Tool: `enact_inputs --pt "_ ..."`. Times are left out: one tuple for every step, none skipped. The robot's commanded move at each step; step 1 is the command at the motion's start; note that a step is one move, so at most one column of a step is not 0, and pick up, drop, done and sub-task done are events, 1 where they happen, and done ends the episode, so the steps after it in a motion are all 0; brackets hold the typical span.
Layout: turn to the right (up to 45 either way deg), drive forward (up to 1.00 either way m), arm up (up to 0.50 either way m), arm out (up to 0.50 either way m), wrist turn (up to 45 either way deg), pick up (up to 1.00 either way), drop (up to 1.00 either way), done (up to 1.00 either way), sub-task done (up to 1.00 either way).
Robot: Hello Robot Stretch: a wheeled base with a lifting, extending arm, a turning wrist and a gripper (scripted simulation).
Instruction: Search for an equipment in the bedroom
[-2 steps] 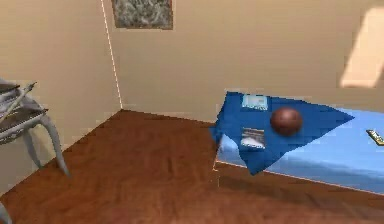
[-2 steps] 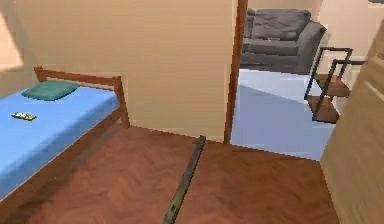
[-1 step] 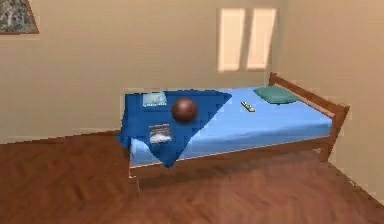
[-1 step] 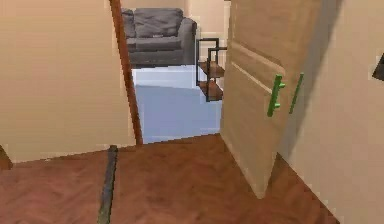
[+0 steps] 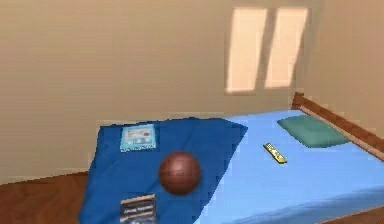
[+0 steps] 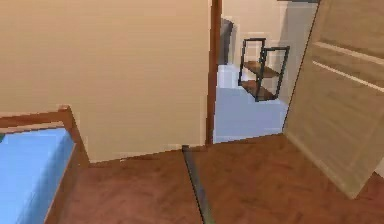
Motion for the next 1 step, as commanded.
enact_inputs --pt "45.0 0.0 0.0 0.0 0.0 0.0 0.0 0.0 0.0"
